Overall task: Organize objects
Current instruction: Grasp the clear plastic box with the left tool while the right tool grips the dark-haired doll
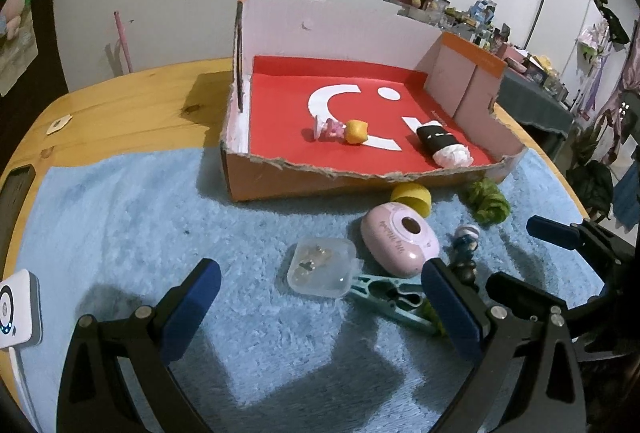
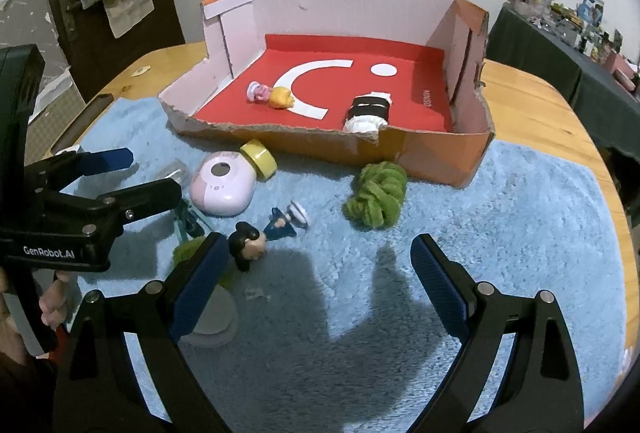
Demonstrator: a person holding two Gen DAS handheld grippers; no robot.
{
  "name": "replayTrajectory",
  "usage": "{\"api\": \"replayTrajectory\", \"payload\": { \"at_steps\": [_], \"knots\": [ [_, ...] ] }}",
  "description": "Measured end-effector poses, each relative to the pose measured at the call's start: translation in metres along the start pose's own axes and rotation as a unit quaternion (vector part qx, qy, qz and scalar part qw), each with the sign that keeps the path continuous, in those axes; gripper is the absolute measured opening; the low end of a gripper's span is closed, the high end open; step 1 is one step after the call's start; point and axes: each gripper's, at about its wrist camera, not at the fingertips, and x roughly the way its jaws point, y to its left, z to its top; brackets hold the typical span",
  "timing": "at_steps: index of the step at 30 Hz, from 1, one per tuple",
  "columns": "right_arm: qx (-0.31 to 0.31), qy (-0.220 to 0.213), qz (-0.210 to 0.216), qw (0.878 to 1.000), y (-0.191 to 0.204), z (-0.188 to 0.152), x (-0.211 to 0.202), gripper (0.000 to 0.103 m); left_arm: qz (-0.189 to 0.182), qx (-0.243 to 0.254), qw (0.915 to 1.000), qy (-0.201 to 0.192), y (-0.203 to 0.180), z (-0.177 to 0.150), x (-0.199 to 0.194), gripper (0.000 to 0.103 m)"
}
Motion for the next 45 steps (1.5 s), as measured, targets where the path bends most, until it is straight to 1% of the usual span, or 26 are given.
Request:
{"api": "replayTrajectory", "payload": {
  "at_steps": [7,9,13,15,17,19,21,23,27,29,31,33,34,35,39,41,45],
  "knots": [
    [-0.009,0.007,-0.001,1.000,0.005,-0.003,0.008,0.093,0.004,-0.005,1.0000,0.004,0.005,-0.002,0.003,0.100],
    [-0.013,0.009,-0.001,1.000,0.005,-0.003,0.010,0.093,0.004,-0.006,1.0000,0.006,0.006,-0.003,0.005,0.098],
    [-0.021,0.012,0.001,1.000,0.009,-0.003,0.015,0.093,-0.001,-0.003,0.9999,0.012,0.006,-0.003,0.009,0.089],
    [-0.026,0.013,0.002,1.000,0.010,-0.003,0.018,0.092,-0.004,-0.002,0.9999,0.014,0.006,-0.003,0.011,0.087],
    [-0.029,0.014,0.005,0.999,0.012,-0.003,0.020,0.087,-0.004,0.001,0.9999,0.013,0.005,-0.002,0.012,0.084],
    [-0.030,0.015,0.010,0.999,0.012,-0.003,0.022,0.085,-0.007,0.002,0.9999,0.013,0.005,-0.002,0.012,0.080],
    [-0.032,0.013,0.013,0.999,0.012,-0.001,0.024,0.084,-0.010,0.002,0.9999,0.013,0.006,-0.001,0.012,0.078],
    [-0.033,0.013,0.017,0.999,0.013,0.000,0.025,0.081,-0.013,0.004,0.9999,0.010,0.006,-0.001,0.012,0.073],
    [-0.034,0.011,0.026,0.999,0.014,0.002,0.027,0.075,-0.020,0.008,0.9997,0.009,0.004,0.000,0.012,0.067],
    [-0.033,0.012,0.034,0.999,0.014,0.002,0.028,0.067,-0.030,0.006,0.9995,0.011,0.004,0.001,0.012,0.060],
    [-0.036,0.013,0.033,0.999,0.015,0.003,0.029,0.062,-0.038,0.004,0.9992,0.014,0.004,0.001,0.012,0.057],
    [-0.042,0.012,0.031,0.999,0.018,0.003,0.029,0.059,-0.043,0.005,0.9990,0.014,0.003,0.002,0.012,0.053],
    [-0.043,0.012,0.034,0.998,0.019,0.003,0.029,0.055,-0.045,0.006,0.9989,0.015,0.003,0.001,0.012,0.051],
    [-0.044,0.012,0.036,0.998,0.020,0.003,0.028,0.052,-0.046,0.008,0.9988,0.014,0.001,0.001,0.012,0.049],
    [-0.040,0.011,0.038,0.998,0.018,0.003,0.028,0.052,-0.047,0.009,0.9988,0.013,0.000,0.001,0.012,0.047],
    [-0.036,0.011,0.040,0.998,0.018,0.003,0.027,0.052,-0.058,0.005,0.9982,0.015,0.000,0.001,0.012,0.040],
    [-0.036,0.012,0.040,0.998,0.018,0.003,0.027,0.052,-0.060,0.004,0.9980,0.016,-0.001,0.001,0.012,0.040]
  ]
}}
